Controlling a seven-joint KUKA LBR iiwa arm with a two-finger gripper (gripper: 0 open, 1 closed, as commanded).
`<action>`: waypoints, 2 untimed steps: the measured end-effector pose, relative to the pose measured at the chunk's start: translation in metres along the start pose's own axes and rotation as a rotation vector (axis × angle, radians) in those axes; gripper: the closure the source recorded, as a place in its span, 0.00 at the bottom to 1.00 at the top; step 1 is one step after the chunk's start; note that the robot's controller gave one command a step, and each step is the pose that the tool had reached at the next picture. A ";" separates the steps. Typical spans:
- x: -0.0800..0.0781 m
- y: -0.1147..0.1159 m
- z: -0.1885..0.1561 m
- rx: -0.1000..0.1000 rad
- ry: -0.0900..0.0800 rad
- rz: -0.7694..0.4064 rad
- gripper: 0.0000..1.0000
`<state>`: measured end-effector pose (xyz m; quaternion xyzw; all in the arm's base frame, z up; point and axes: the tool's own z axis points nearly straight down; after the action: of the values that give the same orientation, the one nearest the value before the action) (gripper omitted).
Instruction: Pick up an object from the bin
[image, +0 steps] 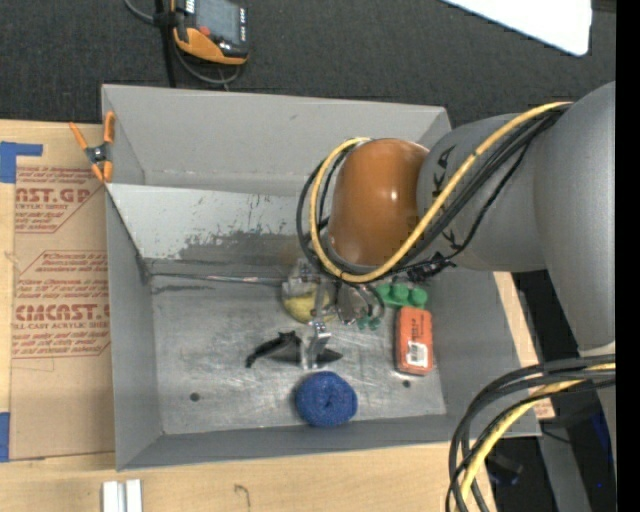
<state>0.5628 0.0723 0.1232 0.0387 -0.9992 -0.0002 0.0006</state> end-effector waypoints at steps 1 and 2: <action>0.018 0.009 0.043 -0.001 -0.005 0.080 0.00; 0.017 0.007 0.050 -0.008 -0.025 0.014 1.00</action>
Offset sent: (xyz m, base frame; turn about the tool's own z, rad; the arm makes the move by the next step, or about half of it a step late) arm -0.0245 -0.0009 -0.0532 0.0049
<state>0.5449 0.0783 0.0735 0.0315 -0.9994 -0.0045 -0.0116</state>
